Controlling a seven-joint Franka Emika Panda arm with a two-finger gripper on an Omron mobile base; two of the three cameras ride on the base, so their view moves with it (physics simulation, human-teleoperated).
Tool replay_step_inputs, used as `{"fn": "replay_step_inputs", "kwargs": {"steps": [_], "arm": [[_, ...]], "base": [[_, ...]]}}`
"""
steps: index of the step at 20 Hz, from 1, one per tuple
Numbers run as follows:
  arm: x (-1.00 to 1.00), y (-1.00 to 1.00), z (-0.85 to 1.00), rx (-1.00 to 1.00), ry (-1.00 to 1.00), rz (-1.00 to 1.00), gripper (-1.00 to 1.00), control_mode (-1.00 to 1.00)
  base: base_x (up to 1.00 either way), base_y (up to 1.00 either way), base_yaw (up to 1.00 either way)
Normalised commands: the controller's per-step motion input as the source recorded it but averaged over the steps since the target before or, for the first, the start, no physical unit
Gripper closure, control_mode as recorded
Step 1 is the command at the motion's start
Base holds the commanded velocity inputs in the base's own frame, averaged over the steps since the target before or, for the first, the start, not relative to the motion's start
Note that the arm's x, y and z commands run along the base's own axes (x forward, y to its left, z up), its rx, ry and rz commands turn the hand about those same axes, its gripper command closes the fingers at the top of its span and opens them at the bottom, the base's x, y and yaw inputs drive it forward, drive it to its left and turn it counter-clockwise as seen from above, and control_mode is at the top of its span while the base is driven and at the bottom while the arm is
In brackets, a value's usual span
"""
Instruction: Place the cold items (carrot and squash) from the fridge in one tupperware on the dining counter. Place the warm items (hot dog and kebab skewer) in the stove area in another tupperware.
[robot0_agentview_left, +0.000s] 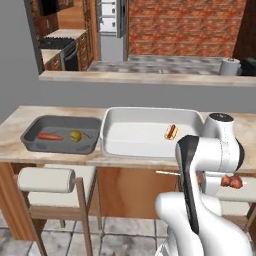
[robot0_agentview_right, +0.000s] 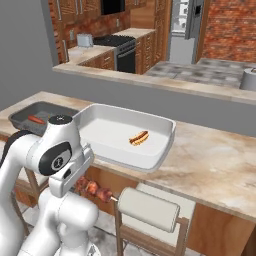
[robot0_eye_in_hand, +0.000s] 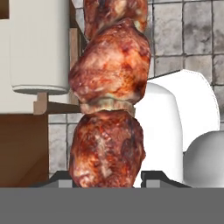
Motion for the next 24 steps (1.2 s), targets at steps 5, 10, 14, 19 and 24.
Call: {"fn": "replay_step_inputs", "kwargs": {"steps": [5, 10, 14, 19, 24], "arm": [[0.05, 0.07, 0.05, 0.01, 0.00, -0.03, 1.00, -1.00], [0.55, 0.26, 0.47, 0.03, 0.02, -0.11, 1.00, -1.00], [0.57, 0.00, 0.79, 0.00, 0.08, -0.08, 1.00, -1.00], [0.60, -0.06, 0.70, -0.06, 0.17, -0.03, 1.00, -1.00], [0.79, -0.25, 0.15, -0.15, 0.19, 0.00, 1.00, -1.00]], "base": [[0.17, 0.23, -0.12], [0.00, 0.00, 0.00], [0.00, 0.00, 0.00], [0.00, 0.00, 0.00], [0.00, 0.00, 0.00]]}}
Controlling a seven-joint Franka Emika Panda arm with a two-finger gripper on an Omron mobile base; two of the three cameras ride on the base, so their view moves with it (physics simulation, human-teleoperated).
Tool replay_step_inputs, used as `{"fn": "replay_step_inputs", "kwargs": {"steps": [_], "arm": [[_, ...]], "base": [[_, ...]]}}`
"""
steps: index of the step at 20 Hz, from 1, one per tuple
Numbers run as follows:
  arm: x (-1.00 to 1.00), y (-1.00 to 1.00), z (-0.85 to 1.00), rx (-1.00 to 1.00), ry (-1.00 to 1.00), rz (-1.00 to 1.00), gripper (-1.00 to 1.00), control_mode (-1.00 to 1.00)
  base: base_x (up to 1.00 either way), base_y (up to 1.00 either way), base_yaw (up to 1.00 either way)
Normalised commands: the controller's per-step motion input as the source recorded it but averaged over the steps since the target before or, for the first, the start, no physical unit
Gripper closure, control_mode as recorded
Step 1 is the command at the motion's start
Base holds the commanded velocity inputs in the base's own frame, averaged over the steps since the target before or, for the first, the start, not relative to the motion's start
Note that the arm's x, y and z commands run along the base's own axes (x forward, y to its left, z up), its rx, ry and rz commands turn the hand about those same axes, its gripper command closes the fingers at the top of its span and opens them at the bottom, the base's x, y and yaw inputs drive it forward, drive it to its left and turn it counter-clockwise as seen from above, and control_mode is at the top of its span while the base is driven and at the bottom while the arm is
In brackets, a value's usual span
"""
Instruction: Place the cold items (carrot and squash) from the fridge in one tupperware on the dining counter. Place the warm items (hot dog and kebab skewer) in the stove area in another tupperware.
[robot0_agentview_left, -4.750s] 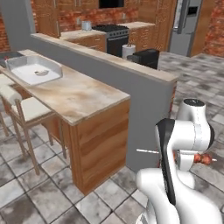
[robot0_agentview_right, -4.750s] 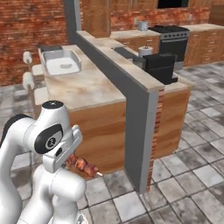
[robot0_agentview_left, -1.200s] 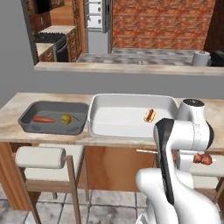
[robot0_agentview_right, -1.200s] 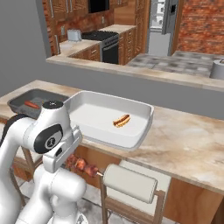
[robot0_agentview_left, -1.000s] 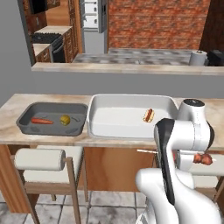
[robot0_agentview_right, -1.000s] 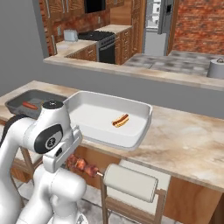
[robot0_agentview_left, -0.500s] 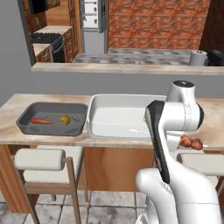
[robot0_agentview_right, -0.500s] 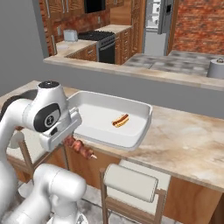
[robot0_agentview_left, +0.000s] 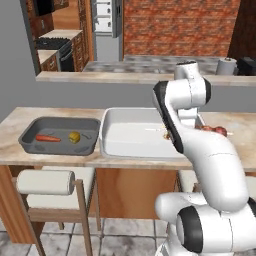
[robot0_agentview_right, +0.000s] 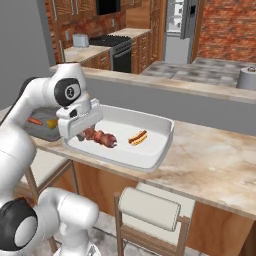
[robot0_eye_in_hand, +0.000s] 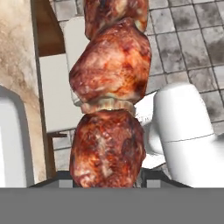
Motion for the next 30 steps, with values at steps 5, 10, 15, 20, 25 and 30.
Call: {"fn": "replay_step_inputs", "kwargs": {"steps": [5, 10, 15, 20, 25, 30], "arm": [[0.92, -0.30, -0.44, 0.03, -0.16, 0.00, 1.00, -1.00], [0.84, -0.08, -0.70, 0.10, -0.39, 0.01, 1.00, -1.00], [0.99, 0.09, -0.61, 0.01, -0.20, 0.04, 1.00, -1.00], [1.00, 0.16, -0.57, 0.00, -0.03, 0.05, 1.00, -1.00], [1.00, 0.02, -0.49, 0.01, 0.00, 0.07, 1.00, -1.00], [1.00, 0.00, -0.42, 0.05, 0.00, 0.08, 1.00, -1.00]], "base": [[0.00, 0.00, 0.00], [0.00, 0.00, 0.00], [0.00, 0.00, 0.00], [0.00, 0.00, 0.00], [0.00, 0.00, 0.00], [0.00, 0.00, 0.00]]}}
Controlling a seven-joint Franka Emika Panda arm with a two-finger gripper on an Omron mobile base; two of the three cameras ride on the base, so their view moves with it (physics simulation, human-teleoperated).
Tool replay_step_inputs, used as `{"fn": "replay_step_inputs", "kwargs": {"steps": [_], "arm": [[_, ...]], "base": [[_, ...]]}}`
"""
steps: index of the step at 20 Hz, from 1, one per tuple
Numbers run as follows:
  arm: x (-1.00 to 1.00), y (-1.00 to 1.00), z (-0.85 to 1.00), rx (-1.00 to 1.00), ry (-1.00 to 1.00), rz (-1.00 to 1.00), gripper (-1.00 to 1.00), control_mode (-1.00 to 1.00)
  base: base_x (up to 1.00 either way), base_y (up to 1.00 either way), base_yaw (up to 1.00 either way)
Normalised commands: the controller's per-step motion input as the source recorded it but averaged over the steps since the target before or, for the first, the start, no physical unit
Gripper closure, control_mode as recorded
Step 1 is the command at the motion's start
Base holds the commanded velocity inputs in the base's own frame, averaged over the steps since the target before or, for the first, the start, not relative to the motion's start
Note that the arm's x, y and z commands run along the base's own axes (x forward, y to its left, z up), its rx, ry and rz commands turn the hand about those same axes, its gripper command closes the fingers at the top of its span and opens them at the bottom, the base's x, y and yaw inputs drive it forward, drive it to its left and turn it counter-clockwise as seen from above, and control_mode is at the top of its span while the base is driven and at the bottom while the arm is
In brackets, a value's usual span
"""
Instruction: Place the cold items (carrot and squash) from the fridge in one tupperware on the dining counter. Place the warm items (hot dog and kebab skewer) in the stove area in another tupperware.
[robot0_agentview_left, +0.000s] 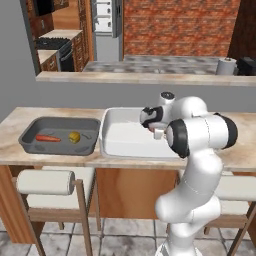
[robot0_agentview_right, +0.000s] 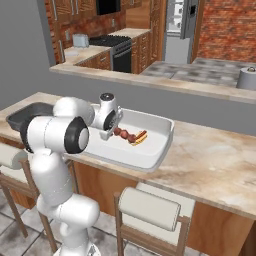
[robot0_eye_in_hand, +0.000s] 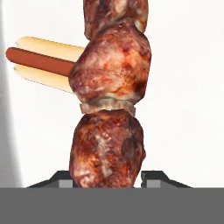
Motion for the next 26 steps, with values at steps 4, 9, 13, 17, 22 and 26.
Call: {"fn": "replay_step_inputs", "kwargs": {"steps": [4, 9, 13, 17, 22, 26], "arm": [[1.00, 0.00, -0.37, 0.07, 0.00, 0.09, 1.00, -1.00], [1.00, 0.00, -0.53, 0.05, 0.01, 0.08, 1.00, -1.00], [0.54, -0.01, -0.76, 0.00, 0.00, 0.03, 1.00, -1.00], [-0.22, -0.15, -0.47, 0.02, 0.00, 0.00, -1.00, -1.00], [-0.94, -0.53, -0.02, 0.14, -0.08, 0.00, -1.00, -1.00], [-1.00, -0.43, 0.08, 0.07, -0.14, 0.00, -1.00, -1.00]], "base": [[0.00, 0.00, 0.00], [0.00, 0.00, 0.00], [0.00, 0.00, 0.00], [0.00, 0.00, 0.00], [0.00, 0.00, 0.00], [0.00, 0.00, 0.00]]}}
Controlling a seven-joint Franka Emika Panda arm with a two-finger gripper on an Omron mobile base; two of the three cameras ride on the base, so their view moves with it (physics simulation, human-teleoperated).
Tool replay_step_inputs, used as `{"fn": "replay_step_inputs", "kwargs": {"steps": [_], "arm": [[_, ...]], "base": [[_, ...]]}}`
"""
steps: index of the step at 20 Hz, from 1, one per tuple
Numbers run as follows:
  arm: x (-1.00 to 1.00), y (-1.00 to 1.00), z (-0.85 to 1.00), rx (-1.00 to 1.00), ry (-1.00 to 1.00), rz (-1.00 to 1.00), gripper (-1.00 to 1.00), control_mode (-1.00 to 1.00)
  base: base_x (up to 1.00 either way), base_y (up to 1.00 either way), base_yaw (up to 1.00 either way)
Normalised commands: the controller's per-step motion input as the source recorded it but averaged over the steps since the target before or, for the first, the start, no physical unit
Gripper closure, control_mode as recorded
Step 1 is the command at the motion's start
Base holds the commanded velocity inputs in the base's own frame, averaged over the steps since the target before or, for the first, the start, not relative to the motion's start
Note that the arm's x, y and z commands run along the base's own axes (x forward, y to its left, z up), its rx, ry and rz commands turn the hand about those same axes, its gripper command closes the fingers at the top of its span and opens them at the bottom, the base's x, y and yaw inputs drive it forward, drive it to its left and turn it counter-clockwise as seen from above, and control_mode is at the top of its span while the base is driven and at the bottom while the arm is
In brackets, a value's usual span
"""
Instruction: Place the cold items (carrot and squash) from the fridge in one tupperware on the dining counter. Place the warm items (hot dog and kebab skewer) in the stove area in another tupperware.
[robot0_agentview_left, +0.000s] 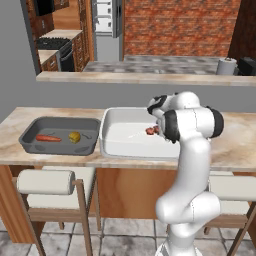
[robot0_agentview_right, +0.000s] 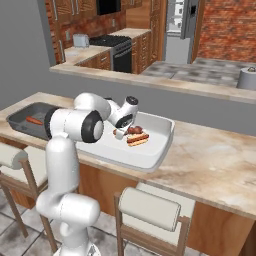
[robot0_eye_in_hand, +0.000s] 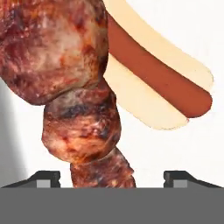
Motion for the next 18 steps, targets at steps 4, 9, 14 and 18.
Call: {"fn": "replay_step_inputs", "kwargs": {"steps": [4, 9, 14, 18], "arm": [[-1.00, -0.12, 0.45, 0.04, -0.11, 0.00, -1.00, -1.00], [-0.95, 0.00, 1.00, 0.00, -0.08, 0.00, -1.00, -1.00], [-0.37, 0.00, 1.00, 0.00, 0.04, 0.00, -1.00, -1.00], [-0.84, 0.00, 1.00, -0.02, 0.09, 0.00, -1.00, -1.00]], "base": [[0.00, 0.00, 0.00], [0.00, 0.00, 0.00], [0.00, 0.00, 0.00], [0.00, 0.00, 0.00]]}}
